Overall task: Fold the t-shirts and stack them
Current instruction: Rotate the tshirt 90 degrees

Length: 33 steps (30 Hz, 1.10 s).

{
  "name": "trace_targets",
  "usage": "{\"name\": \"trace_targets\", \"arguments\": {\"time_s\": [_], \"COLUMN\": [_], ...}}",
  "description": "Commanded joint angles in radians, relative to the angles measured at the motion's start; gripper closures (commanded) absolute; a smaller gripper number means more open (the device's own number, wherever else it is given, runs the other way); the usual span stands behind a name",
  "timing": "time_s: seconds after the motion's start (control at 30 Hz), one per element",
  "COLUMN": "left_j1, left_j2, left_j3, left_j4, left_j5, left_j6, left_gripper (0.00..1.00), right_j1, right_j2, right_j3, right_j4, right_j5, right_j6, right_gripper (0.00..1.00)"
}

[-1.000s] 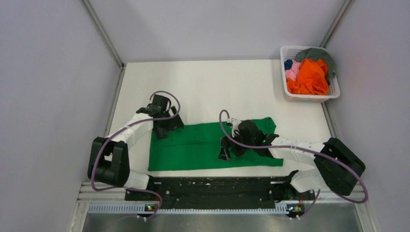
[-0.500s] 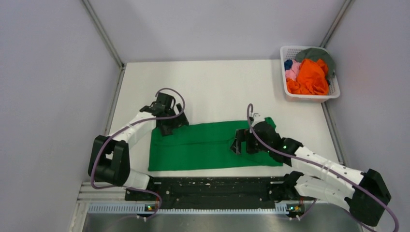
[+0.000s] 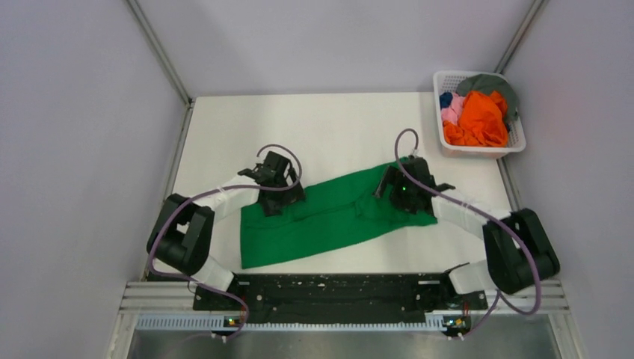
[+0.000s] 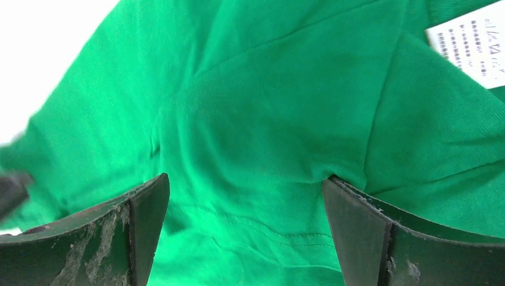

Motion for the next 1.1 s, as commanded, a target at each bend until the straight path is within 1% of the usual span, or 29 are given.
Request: {"name": "trace_targets", "arguments": {"time_s": [0.0, 0.13, 0.27, 0.33, 0.43, 0.53, 0.67, 0.7, 0.8, 0.87, 0.93, 1.07], "left_j1": [-0.123, -0.244, -0.352, -0.379, -0.402, -0.413, -0.421, -0.42, -0.427, -0.429, -0.431, -0.441], "left_j2": [-0.042, -0.066, -0.041, -0.013, 0.035, 0.082, 0.17, 0.19, 0.213, 0.194, 0.16, 0.065], "left_j3": [-0.037, -0.032, -0.018, 0.0, 0.027, 0.05, 0.124, 0.144, 0.173, 0.171, 0.165, 0.165], "left_j4": [0.018, 0.045, 0.082, 0.088, 0.103, 0.159, 0.197, 0.197, 0.188, 0.178, 0.168, 0.13], "left_j5": [-0.062, -0.09, -0.119, -0.118, -0.113, -0.078, -0.048, -0.033, -0.035, -0.057, -0.08, -0.104], "left_j6": [-0.172, -0.315, -0.421, -0.449, -0.472, -0.472, -0.46, -0.456, -0.453, -0.449, -0.427, -0.332], "left_gripper": [0.01, 0.01, 0.01, 0.01, 0.01, 0.01, 0.01, 0.01, 0.01, 0.01, 0.01, 0.01], "right_j1": [-0.059, -0.084, -0.093, -0.093, -0.092, -0.084, -0.049, -0.04, -0.023, -0.024, -0.024, -0.024], "right_j2": [0.246, 0.481, 0.763, 0.886, 1.049, 1.193, 1.342, 1.386, 1.44, 1.43, 1.385, 1.238], "right_j3": [0.169, 0.478, 0.833, 1.009, 1.22, 1.395, 1.585, 1.657, 1.768, 1.8, 1.8, 1.795], "right_j4": [0.091, 0.097, -0.003, -0.056, -0.07, -0.06, -0.01, -0.011, -0.007, -0.014, -0.02, -0.046], "right_j5": [0.037, 0.004, -0.03, -0.098, -0.211, -0.333, -0.38, -0.387, -0.377, -0.351, -0.314, -0.268], "right_j6": [-0.054, -0.186, -0.296, -0.329, -0.329, -0.284, -0.239, -0.237, -0.229, -0.229, -0.255, -0.286], "right_gripper": [0.01, 0.01, 0.01, 0.02, 0.04, 0.05, 0.05, 0.05, 0.05, 0.05, 0.04, 0.01]}}
